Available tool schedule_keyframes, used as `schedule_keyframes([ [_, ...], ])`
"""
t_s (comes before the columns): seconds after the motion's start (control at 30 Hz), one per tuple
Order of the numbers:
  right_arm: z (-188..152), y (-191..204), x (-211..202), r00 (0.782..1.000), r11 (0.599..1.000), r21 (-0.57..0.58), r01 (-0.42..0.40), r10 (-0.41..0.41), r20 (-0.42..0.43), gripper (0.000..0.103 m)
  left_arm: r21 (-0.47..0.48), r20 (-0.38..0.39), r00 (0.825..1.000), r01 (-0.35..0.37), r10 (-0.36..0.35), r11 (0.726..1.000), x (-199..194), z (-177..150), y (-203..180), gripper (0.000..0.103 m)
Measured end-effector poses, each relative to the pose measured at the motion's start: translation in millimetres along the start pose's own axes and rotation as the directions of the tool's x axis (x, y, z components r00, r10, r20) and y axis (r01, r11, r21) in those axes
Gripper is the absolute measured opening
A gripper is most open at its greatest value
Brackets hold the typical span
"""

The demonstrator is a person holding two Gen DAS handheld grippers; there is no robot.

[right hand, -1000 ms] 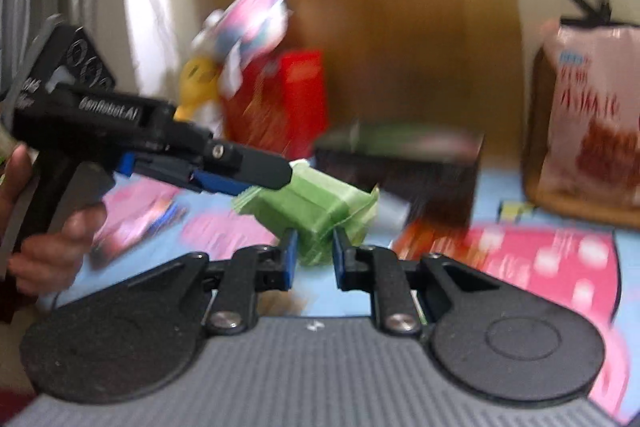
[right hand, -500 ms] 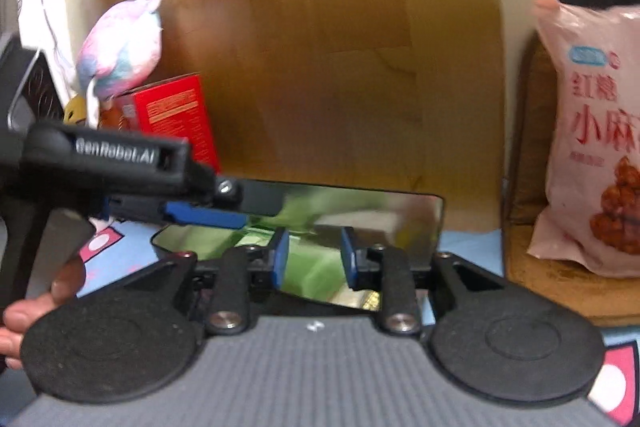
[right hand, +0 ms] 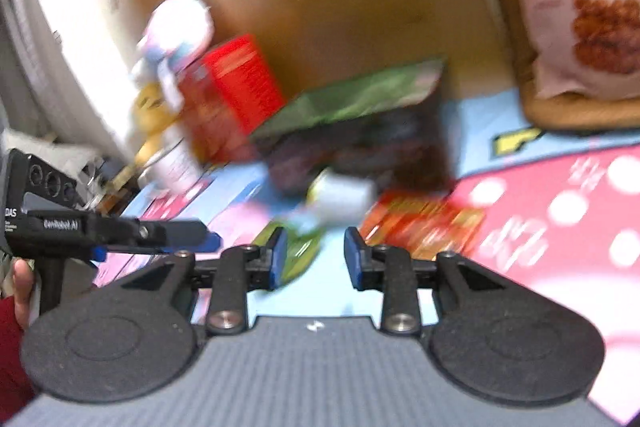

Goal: Organize snacks
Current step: 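Lower the light-green cake into the tin box and open the right gripper, then grasp the clear nut bag with the right gripper, then place the nut bag into the tin box and release it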

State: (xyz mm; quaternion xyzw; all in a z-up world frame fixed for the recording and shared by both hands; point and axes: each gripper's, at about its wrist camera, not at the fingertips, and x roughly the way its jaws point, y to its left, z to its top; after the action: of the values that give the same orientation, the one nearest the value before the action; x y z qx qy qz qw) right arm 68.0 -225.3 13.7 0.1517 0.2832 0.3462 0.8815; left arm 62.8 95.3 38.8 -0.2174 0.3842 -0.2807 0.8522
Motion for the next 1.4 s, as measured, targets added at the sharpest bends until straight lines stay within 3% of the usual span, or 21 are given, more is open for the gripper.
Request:
schedule_keyframes([
  [0.1,-16.5,23.5,7.5,0.997,0.998,-0.041,-0.051,0.048,-0.061,0.035,0.0,-0.013,1.0,-0.009,0.009,1.0,-15.0,-34.8,-2.1,0.063],
  [0.2,-26.3,42.5,17.2,0.995,0.995,-0.087,-0.048,0.041,-0.086,0.033,-0.021,0.021,0.999,-0.026,0.027,0.999,-35.8,-60.2,-2.7,0.061],
  [0.33,-37.0,50.9,29.4,0.988,0.994,-0.096,-0.05,0.035,-0.147,0.025,-0.081,0.002,1.0,-0.031,0.031,0.996,-46.6,-82.0,2.3,0.055],
  [0.43,-50.6,55.3,15.2,0.986,0.994,-0.091,-0.069,0.054,-0.16,0.024,-0.086,0.011,0.999,-0.044,0.045,0.995,-49.4,-93.2,5.4,0.05],
  [0.67,-92.2,73.2,-31.0,0.988,0.988,-0.135,-0.073,0.052,-0.147,0.029,-0.059,0.0,1.0,-0.005,0.005,0.998,-55.6,-90.9,1.8,0.058],
  [0.73,-97.5,71.7,-42.9,0.991,0.99,-0.123,-0.068,0.053,-0.124,0.042,-0.051,0.031,0.999,0.014,-0.013,0.999,-64.2,-86.4,-0.2,0.063],
  [0.83,-104.2,79.8,-48.6,0.996,0.982,-0.189,-0.019,0.001,-0.093,0.047,-0.049,0.067,0.997,-0.021,0.024,0.999,-71.7,-75.9,-0.2,0.067],
  [1.03,-110.3,89.2,-27.4,0.994,0.961,-0.275,0.002,-0.032,-0.107,0.047,-0.069,-0.043,0.999,-0.003,0.0,0.998,-41.6,-81.4,3.3,0.062],
  [1.1,-112.3,91.6,-20.7,0.995,0.953,-0.303,0.006,-0.035,-0.093,0.045,-0.048,-0.016,1.0,0.01,-0.01,0.999,-34.8,-89.2,-0.7,0.061],
  [1.17,-111.5,93.9,-16.4,0.995,0.949,-0.315,0.023,-0.052,-0.081,0.034,-0.042,-0.02,1.0,0.014,-0.015,0.999,-31.9,-89.2,-3.2,0.057],
  [1.27,-104.7,92.5,-14.4,0.996,0.949,-0.314,0.042,-0.066,-0.067,0.031,-0.069,-0.024,0.998,0.049,-0.051,0.996,-32.7,-79.9,-2.3,0.057],
  [1.4,-78.0,86.2,-15.2,0.999,0.951,-0.304,0.046,-0.044,0.012,0.03,-0.048,0.022,0.997,0.08,-0.079,0.996,-33.1,-48.7,-9.4,0.057],
])
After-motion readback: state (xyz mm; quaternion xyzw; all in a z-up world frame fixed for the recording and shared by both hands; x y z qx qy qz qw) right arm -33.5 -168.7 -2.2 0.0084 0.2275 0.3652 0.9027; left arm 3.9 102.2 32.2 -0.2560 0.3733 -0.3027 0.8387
